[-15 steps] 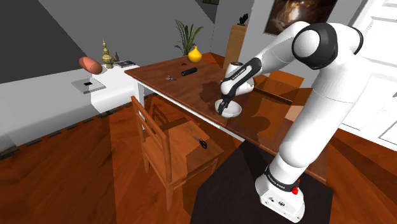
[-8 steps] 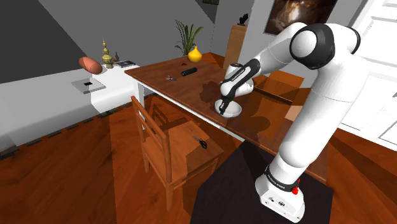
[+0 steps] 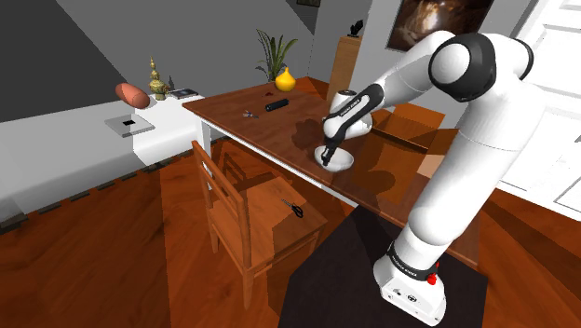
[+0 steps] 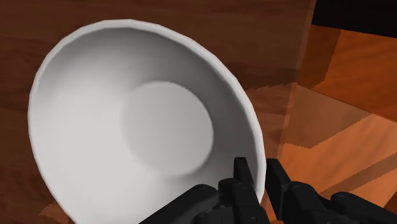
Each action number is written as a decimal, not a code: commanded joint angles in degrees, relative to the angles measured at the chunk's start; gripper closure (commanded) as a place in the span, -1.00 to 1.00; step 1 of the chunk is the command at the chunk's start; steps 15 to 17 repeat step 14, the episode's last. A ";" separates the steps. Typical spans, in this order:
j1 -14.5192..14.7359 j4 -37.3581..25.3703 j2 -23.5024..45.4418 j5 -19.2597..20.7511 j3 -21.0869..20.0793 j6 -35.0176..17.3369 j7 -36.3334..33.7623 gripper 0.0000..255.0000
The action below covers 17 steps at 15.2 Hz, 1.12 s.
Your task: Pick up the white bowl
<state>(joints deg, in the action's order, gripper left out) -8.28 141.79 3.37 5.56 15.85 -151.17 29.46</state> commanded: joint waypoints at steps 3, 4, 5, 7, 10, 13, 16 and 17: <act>0.08 -0.65 -2.63 0.83 0.08 3.21 -0.45 1.00; 0.08 -0.82 -3.30 1.02 0.08 4.04 -0.55 1.00; 0.09 -1.01 -3.95 1.20 0.08 4.87 -0.64 1.00; 0.09 -1.43 -5.23 1.53 0.05 6.54 -0.80 1.00; 0.10 -2.15 -7.04 1.94 -0.03 9.04 -1.00 1.00; 0.09 -2.73 -8.27 2.19 -0.11 10.83 -1.10 1.00; 0.09 -2.73 -8.26 2.18 -0.11 10.83 -1.10 1.00; 0.09 -2.73 -8.26 2.18 -0.11 10.83 -1.10 1.00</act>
